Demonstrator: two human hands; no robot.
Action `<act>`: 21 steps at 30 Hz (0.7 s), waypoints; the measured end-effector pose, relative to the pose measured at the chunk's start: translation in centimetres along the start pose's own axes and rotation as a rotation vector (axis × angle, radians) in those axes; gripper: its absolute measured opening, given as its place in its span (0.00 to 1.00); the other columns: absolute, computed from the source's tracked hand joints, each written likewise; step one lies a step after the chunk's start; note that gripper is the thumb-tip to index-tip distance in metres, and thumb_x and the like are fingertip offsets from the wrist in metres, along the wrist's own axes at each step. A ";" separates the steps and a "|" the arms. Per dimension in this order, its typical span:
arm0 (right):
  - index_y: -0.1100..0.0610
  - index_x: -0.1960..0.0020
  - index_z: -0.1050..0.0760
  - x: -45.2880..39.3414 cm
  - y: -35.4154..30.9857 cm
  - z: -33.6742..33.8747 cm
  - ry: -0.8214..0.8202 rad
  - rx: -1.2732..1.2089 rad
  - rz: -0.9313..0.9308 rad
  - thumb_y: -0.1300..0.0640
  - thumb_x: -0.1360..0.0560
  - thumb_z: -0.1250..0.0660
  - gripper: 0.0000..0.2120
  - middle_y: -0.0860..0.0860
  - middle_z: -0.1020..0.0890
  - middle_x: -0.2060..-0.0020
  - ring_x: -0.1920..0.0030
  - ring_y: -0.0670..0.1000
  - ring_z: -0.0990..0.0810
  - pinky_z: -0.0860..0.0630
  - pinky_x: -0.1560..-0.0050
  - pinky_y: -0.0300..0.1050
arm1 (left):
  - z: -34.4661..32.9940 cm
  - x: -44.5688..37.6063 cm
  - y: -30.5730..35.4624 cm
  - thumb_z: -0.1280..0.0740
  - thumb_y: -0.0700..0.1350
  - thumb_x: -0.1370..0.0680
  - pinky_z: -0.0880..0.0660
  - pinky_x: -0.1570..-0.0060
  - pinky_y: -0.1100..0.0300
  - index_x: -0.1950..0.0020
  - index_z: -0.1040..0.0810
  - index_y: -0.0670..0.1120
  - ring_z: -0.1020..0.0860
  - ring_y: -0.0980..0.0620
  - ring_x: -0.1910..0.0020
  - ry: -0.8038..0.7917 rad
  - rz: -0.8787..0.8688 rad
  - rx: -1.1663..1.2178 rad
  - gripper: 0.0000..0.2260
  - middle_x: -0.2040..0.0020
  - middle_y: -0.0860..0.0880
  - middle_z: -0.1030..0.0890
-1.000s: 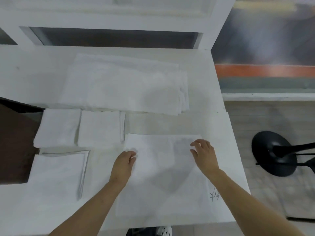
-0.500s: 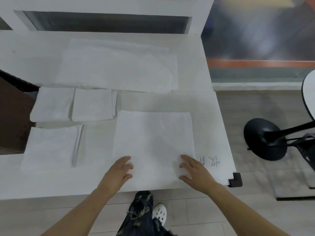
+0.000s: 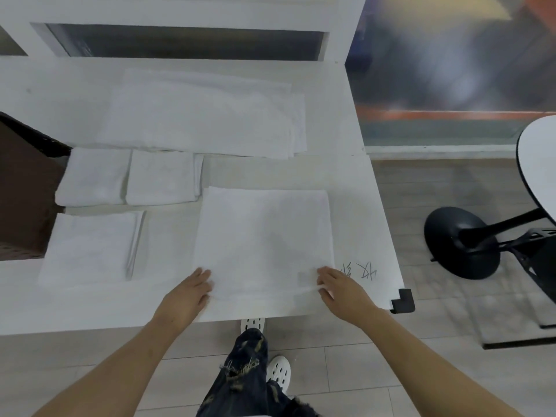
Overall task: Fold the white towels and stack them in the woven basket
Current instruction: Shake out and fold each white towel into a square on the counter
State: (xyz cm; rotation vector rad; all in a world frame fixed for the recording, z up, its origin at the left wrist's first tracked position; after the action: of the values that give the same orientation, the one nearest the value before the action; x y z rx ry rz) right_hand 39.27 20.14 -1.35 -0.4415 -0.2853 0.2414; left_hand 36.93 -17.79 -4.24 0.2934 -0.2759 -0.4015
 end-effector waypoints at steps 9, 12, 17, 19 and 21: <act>0.47 0.46 0.28 1.8 0.5 6.7 -0.027 -0.130 -0.162 0.49 0.15 0.40 0.05 0.43 0.20 0.62 0.63 0.44 0.22 0.25 0.60 0.44 | 7.3 -0.3 3.5 0.47 0.54 0.17 0.21 0.61 0.58 0.37 0.20 0.48 0.17 0.52 0.58 0.198 0.078 0.080 0.20 0.47 0.53 0.17; 0.46 0.46 0.26 0.9 1.1 9.6 0.042 -0.173 -0.187 0.49 0.16 0.37 0.03 0.42 0.18 0.61 0.62 0.43 0.20 0.24 0.60 0.42 | 9.3 -2.2 3.5 0.48 0.57 0.17 0.21 0.58 0.58 0.36 0.21 0.49 0.17 0.53 0.54 0.202 0.028 0.117 0.21 0.45 0.55 0.19; 0.45 0.47 0.25 -2.8 2.7 12.5 0.102 -0.221 -0.271 0.50 0.17 0.35 0.01 0.43 0.19 0.64 0.65 0.45 0.22 0.25 0.65 0.45 | 12.7 -8.0 2.7 0.35 0.50 0.17 0.21 0.46 0.55 0.38 0.20 0.48 0.17 0.50 0.47 0.258 0.027 0.189 0.11 0.42 0.52 0.17; 0.45 0.49 0.26 -4.5 3.7 13.0 0.101 -0.231 -0.307 0.50 0.17 0.35 0.02 0.45 0.19 0.65 0.67 0.47 0.22 0.23 0.64 0.50 | 14.0 -10.6 2.9 0.34 0.48 0.17 0.23 0.45 0.57 0.39 0.19 0.46 0.18 0.50 0.47 0.263 0.030 0.211 0.10 0.44 0.51 0.17; 0.46 0.49 0.26 -6.2 4.5 13.4 0.098 -0.215 -0.314 0.50 0.17 0.35 0.02 0.46 0.20 0.66 0.66 0.48 0.22 0.24 0.63 0.51 | 14.8 -13.0 2.8 0.33 0.47 0.17 0.24 0.45 0.57 0.40 0.18 0.46 0.17 0.49 0.47 0.264 0.028 0.220 0.09 0.44 0.50 0.16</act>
State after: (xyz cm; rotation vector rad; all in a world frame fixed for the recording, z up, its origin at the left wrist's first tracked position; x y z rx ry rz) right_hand 28.40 27.43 6.88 -0.6111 -0.2812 -0.1193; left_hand 21.69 -13.22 7.65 0.5528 -0.0642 -0.3008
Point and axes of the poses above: each hand's wrist, its own x-axis away from the middle knuckle, its own z-axis out of the back of the hand, y = z × x, the point moved 9 cm from there along -x, towards the middle knuckle
